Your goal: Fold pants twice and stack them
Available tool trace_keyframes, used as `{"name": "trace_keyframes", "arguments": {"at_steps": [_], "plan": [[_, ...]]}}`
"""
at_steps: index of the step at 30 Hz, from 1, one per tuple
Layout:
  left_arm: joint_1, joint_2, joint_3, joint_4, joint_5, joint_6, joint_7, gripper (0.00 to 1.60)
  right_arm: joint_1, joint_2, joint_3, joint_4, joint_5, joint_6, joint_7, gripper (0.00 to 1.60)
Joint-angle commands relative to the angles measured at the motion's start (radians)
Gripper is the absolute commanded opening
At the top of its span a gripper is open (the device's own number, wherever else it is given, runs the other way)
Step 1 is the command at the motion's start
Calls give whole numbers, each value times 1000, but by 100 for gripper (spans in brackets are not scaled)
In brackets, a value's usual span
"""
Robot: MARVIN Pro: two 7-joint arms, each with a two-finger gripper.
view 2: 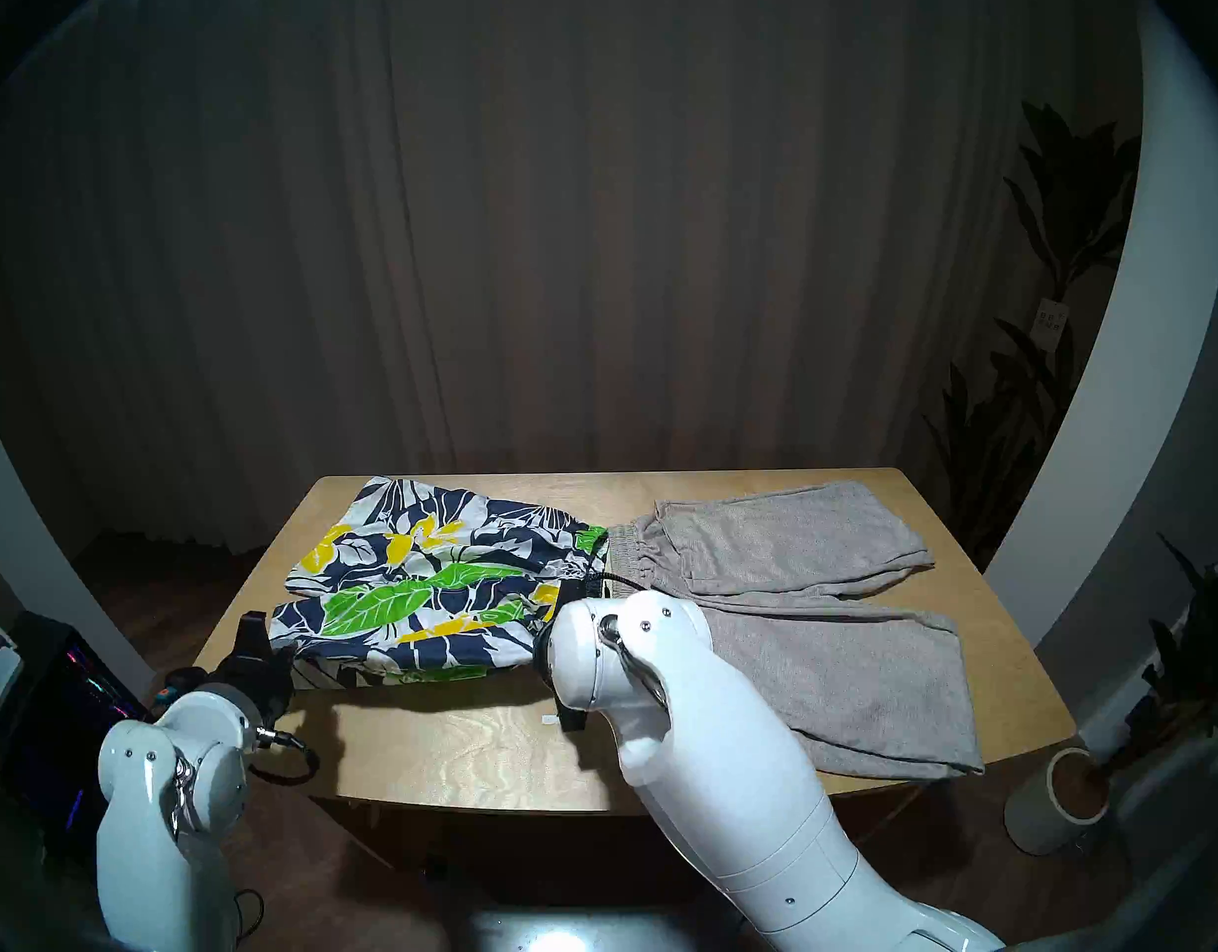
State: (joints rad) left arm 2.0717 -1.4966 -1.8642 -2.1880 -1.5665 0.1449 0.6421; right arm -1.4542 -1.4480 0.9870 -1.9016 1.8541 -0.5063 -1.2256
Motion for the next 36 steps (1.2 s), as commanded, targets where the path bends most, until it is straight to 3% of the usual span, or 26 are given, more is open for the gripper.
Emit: {"name": "trace_keyframes", "arguments": {"at_steps": [1, 4, 5, 10, 20, 21, 31, 36], "plan": [[-109, 79, -9, 16, -6, 18, 32, 0, 107, -43, -13, 18, -36, -20, -61, 0], [-169, 98, -13, 44, -25, 32, 72, 0, 146, -61, -31, 75, -55, -21, -76, 0], [-147, 117, -11, 33, -36, 25, 65, 0, 145, -70, -29, 86, -61, -19, -74, 0], [-207, 155, -5, 63, -47, 40, 86, 0, 202, -90, -44, 158, -77, -27, -81, 0], [-294, 226, 29, 103, -64, 63, 126, 0, 288, -120, -36, 234, -87, -30, -75, 0], [-327, 236, 39, 122, -67, 64, 138, 0, 305, -127, -33, 252, -89, -31, -73, 0], [-389, 310, 64, 166, -81, 62, 137, 0, 374, -155, -23, 318, -94, -30, -62, 0], [-455, 348, 87, 210, -91, 64, 127, 0, 417, -176, -18, 370, -94, -29, -55, 0]]}}
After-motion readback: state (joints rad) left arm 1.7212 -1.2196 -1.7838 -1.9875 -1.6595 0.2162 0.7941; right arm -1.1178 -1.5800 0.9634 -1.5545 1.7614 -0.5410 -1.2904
